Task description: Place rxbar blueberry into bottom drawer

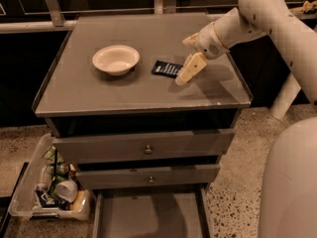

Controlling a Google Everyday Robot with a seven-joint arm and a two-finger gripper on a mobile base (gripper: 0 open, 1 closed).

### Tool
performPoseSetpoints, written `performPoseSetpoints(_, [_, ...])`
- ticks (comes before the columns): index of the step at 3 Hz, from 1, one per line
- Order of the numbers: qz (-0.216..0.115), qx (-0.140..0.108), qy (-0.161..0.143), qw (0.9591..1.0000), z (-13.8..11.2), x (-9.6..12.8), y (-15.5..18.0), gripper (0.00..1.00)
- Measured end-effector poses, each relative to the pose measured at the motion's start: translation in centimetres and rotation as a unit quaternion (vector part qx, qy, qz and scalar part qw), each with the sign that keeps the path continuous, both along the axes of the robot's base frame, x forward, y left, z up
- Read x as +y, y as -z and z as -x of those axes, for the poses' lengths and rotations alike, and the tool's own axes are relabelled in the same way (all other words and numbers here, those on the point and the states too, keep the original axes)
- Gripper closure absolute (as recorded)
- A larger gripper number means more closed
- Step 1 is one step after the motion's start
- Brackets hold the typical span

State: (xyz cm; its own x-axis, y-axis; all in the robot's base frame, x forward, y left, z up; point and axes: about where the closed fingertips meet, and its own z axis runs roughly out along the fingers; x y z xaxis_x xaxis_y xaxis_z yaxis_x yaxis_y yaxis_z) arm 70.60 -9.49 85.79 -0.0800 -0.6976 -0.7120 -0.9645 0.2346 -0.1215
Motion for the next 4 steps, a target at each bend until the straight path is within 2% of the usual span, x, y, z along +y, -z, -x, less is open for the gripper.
performPoseSetpoints(1, [0.015,0.007,0.016,0.9997,-0.2,0.7,0.5,0.00])
performPoseSetpoints(2, [0.042,0.010,0.053,0.9977,-0.4,0.9,1.0,0.00])
performPoseSetpoints(4, [0.064,0.021,0.089,0.9938,-0.5,0.8,2.2,0.00])
